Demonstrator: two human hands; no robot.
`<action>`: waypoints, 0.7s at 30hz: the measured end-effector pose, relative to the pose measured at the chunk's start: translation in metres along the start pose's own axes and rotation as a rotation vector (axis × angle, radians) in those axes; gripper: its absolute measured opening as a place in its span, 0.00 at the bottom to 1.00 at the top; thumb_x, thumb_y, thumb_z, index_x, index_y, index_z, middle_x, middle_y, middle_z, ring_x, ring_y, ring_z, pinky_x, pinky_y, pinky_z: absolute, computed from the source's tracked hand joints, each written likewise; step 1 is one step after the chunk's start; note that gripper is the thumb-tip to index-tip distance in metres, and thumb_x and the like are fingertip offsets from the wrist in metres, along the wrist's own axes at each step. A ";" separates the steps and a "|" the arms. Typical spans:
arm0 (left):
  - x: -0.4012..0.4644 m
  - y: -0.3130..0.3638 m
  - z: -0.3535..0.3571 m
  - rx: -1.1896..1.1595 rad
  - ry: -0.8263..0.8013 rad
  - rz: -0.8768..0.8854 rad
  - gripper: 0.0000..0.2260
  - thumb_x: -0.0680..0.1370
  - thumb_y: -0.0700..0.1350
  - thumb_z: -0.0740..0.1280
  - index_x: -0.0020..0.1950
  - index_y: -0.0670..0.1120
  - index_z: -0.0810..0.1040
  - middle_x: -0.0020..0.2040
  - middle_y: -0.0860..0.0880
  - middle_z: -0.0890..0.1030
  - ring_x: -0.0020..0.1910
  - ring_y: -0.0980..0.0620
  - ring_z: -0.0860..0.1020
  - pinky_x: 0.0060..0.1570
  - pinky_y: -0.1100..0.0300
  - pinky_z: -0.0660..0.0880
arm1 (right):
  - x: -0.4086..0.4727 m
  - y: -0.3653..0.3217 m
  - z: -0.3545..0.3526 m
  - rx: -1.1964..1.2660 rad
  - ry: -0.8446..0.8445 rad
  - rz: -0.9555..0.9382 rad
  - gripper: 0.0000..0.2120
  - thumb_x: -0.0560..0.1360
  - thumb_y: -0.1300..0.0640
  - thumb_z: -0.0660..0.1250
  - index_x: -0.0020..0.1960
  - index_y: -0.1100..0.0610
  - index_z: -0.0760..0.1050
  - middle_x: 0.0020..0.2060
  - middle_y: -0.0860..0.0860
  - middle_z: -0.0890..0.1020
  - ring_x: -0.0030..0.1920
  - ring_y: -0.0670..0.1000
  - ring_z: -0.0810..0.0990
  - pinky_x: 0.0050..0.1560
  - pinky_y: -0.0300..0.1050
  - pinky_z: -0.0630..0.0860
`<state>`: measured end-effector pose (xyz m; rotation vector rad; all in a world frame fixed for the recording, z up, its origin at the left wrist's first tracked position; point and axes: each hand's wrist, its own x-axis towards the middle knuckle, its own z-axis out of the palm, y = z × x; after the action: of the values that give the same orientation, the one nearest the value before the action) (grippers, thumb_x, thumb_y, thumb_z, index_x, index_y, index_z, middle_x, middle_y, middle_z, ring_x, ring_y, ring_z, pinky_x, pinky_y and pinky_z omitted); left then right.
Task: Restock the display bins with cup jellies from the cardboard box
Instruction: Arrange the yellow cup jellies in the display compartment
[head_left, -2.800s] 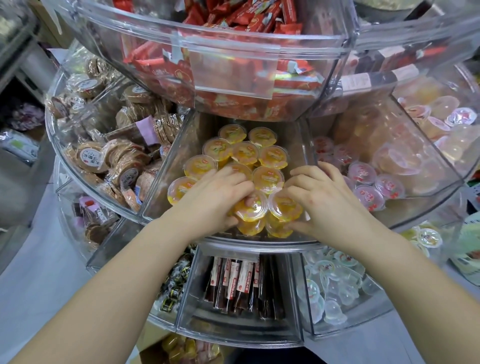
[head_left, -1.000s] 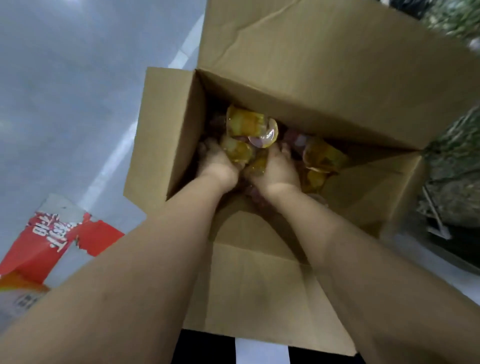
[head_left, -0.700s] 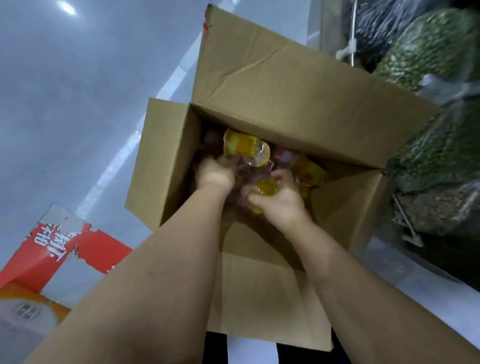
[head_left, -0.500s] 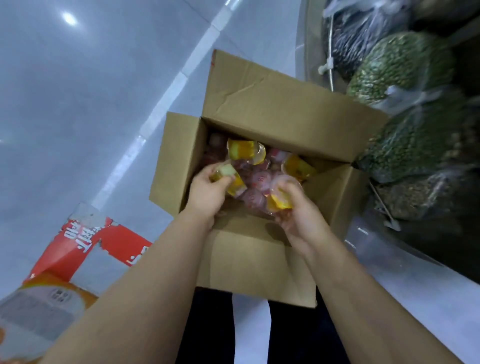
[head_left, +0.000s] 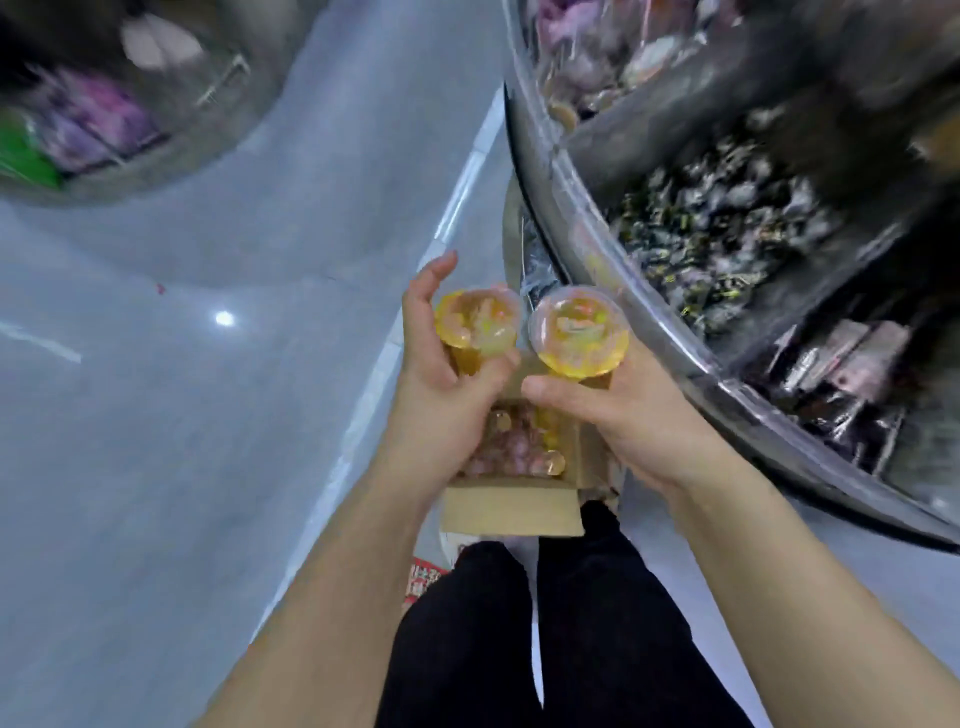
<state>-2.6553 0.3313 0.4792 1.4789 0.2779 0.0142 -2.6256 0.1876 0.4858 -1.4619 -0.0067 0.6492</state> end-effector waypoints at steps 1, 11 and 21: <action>0.000 0.023 0.009 0.034 -0.046 0.049 0.29 0.69 0.36 0.65 0.64 0.58 0.61 0.48 0.62 0.80 0.47 0.64 0.78 0.50 0.70 0.72 | -0.010 -0.020 -0.004 -0.036 0.040 -0.074 0.24 0.65 0.61 0.71 0.59 0.58 0.71 0.47 0.48 0.80 0.48 0.43 0.80 0.51 0.36 0.76; 0.017 0.152 0.143 0.190 -0.338 0.363 0.28 0.62 0.45 0.78 0.57 0.61 0.72 0.52 0.59 0.80 0.52 0.58 0.79 0.52 0.65 0.75 | -0.113 -0.145 -0.113 -0.478 0.520 -0.472 0.19 0.62 0.45 0.74 0.50 0.34 0.73 0.51 0.36 0.78 0.55 0.40 0.76 0.48 0.30 0.72; 0.089 0.181 0.286 -0.025 -0.471 0.194 0.24 0.62 0.45 0.73 0.55 0.59 0.70 0.58 0.48 0.78 0.55 0.51 0.77 0.55 0.56 0.74 | -0.122 -0.190 -0.259 -0.320 0.632 -0.462 0.20 0.61 0.53 0.77 0.50 0.41 0.77 0.44 0.38 0.83 0.44 0.37 0.80 0.43 0.28 0.73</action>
<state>-2.4851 0.0846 0.6599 1.4334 -0.2468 -0.1720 -2.5509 -0.0930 0.6693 -1.8423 0.0436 -0.2136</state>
